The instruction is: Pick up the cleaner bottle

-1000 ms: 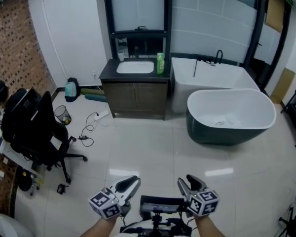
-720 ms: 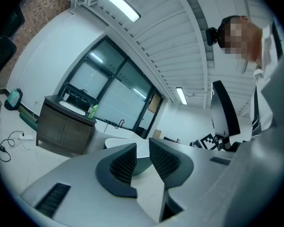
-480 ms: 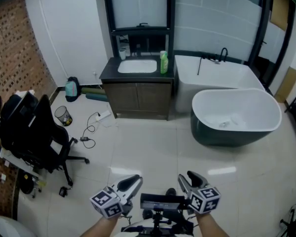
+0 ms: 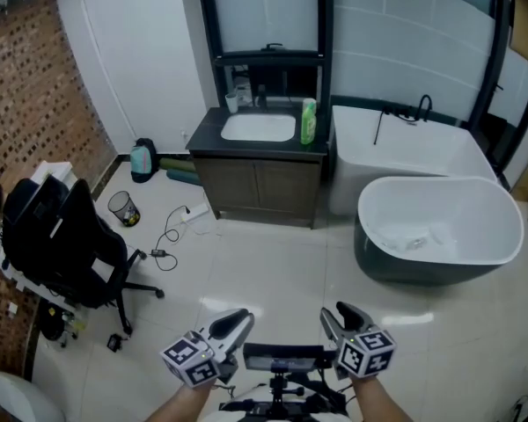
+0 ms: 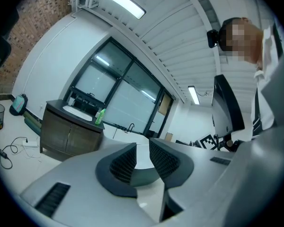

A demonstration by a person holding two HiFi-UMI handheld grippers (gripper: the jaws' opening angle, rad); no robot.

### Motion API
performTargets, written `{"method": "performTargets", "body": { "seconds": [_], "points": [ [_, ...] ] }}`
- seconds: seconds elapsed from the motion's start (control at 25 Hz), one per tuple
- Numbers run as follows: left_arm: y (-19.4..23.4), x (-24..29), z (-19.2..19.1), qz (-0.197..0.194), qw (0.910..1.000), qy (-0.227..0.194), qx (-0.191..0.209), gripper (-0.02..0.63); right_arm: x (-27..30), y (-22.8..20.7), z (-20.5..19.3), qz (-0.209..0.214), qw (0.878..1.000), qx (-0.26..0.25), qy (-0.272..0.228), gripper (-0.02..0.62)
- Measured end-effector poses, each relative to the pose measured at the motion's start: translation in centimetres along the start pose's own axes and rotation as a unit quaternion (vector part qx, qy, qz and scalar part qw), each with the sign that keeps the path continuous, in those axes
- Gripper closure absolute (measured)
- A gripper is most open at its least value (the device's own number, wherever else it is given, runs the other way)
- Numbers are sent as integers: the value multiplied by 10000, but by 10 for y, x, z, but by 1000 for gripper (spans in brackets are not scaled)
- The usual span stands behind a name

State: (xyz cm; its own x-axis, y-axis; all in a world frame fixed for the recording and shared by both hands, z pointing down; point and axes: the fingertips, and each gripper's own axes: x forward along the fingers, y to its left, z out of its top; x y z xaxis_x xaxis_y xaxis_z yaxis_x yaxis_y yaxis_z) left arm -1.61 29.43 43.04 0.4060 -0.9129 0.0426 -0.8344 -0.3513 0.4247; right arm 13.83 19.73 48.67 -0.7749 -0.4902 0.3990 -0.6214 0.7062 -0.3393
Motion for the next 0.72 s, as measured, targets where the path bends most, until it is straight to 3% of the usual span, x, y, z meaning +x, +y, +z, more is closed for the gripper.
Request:
{"method": "performTargets", "body": {
  "seconds": [0.36, 0.72],
  "points": [
    [15, 78, 13, 255, 9996, -81, -37, 512, 27, -60, 45, 202, 9998, -19, 73, 411],
    [26, 122, 14, 340, 9994, 79, -41, 512, 43, -100, 53, 184, 9996, 171, 91, 411]
  ]
}}
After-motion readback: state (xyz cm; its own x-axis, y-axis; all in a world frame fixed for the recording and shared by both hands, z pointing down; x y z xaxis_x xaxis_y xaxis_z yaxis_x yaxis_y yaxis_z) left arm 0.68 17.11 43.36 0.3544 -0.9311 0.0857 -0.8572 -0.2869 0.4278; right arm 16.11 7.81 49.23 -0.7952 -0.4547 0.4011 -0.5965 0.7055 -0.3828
